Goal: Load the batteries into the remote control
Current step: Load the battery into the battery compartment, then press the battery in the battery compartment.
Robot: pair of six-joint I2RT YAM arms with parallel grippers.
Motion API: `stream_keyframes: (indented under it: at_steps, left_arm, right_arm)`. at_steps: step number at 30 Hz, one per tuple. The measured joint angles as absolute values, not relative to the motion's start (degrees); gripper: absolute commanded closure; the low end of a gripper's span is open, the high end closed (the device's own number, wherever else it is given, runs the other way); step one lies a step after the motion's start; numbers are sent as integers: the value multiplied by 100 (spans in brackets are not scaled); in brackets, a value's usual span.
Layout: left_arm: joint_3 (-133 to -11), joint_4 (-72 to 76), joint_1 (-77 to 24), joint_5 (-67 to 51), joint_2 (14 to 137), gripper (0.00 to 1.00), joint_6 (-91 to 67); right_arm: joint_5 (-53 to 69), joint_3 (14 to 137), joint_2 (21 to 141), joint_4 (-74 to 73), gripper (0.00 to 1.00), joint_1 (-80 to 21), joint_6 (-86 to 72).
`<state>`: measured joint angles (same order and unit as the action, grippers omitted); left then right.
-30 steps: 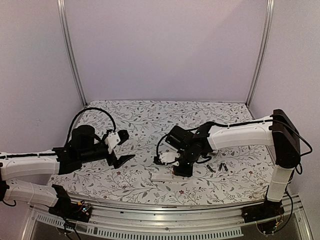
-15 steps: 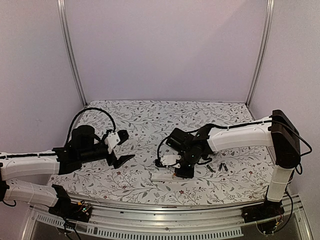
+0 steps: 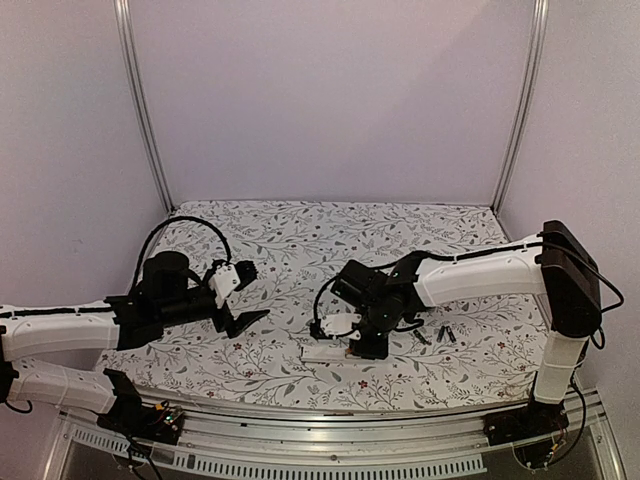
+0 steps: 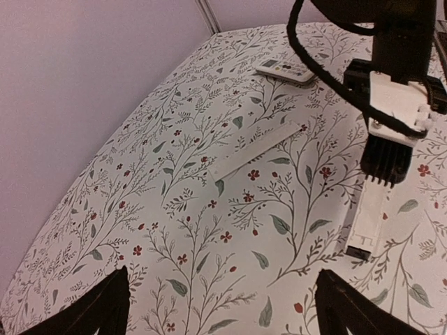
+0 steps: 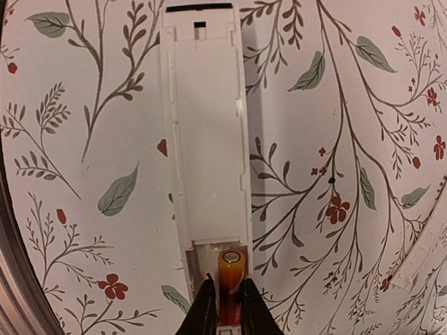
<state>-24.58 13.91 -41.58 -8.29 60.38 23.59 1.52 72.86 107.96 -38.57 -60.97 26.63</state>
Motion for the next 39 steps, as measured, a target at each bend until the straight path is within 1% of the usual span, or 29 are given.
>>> stream_keyframes:
  at_steps: [9, 14, 20, 25, 39]
  left_arm:
    - [-2458, 1393, -4156, -832, 6036, 8, 2359]
    - [-2456, 1400, -4156, -832, 6036, 8, 2359]
    - [-2447, 1431, -4154, -834, 6036, 8, 2359]
    - [-2438, 1433, -4154, -834, 6036, 8, 2364]
    - [-2438, 1433, -4154, -843, 6036, 7, 2379]
  right_arm:
    - [95, 7277, 10796, -3830, 84, -6112, 2685]
    - [54, 7277, 10796, -3824, 81, -6112, 2683]
    - [-80, 7277, 10801, -3806, 82, -6112, 2687]
    - [-104, 7282, 10833, -3804, 81, -6112, 2687]
    - [-117, 7640, 11002, -3824, 78, -6112, 2681]
